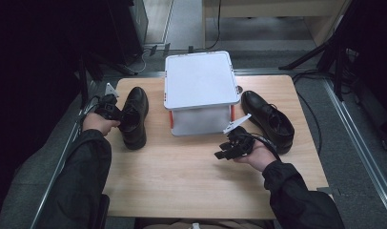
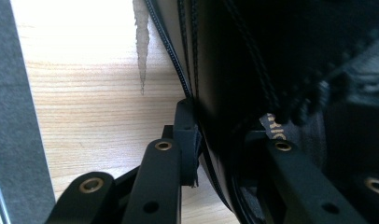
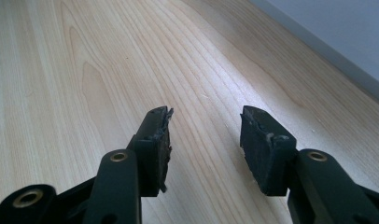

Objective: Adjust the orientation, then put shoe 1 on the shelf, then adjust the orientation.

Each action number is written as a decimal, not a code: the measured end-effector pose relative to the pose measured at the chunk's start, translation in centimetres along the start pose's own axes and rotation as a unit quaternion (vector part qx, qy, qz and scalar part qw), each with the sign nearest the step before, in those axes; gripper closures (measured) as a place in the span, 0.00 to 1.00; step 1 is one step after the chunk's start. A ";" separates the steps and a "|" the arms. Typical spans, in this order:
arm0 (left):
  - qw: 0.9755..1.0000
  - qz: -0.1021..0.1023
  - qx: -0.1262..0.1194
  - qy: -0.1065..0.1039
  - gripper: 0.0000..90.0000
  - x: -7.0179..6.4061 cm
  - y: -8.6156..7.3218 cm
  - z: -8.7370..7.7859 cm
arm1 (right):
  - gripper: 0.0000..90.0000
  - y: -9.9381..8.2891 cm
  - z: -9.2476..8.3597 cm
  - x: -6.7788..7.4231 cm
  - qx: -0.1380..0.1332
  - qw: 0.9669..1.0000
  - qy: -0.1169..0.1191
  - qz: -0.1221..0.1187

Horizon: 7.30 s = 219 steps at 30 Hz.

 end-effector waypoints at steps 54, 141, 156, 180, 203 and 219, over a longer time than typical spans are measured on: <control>0.996 -0.035 -0.077 -0.041 0.95 -12.6 11.7 -16.9 | 0.59 0.5 0.4 0.3 -0.003 1.000 0.017 -0.009; 0.980 0.042 -0.097 -0.167 0.61 -13.1 5.5 -13.2 | 0.59 -0.1 -1.1 -0.5 -0.015 1.000 -0.001 0.009; 0.977 0.047 -0.092 -0.187 0.58 -12.5 0.8 -8.0 | 0.59 -0.2 -1.5 -0.9 -0.019 1.000 -0.009 0.016; 0.973 0.071 -0.085 -0.204 0.56 -12.0 -6.1 -1.9 | 0.59 -0.4 -1.7 -1.4 -0.018 0.999 -0.019 0.019; 0.967 0.121 -0.084 -0.210 0.53 -13.2 -8.7 1.9 | 0.61 -1.2 -5.4 -2.1 -0.053 0.997 -0.045 0.034; 0.964 0.129 -0.088 -0.216 0.53 -13.3 -8.4 2.0 | 0.68 0.4 -12.9 -5.5 -0.072 0.989 -0.114 0.063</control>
Point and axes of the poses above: each handheld gripper's, and its own axes: z roughly forward along the jaws, y roughly out of its top, x roughly to its left, the point moved 4 cm from there along z, roughly forward along the jaws, and after that the axes turned 13 degrees about -x, right-handed, at the moved point
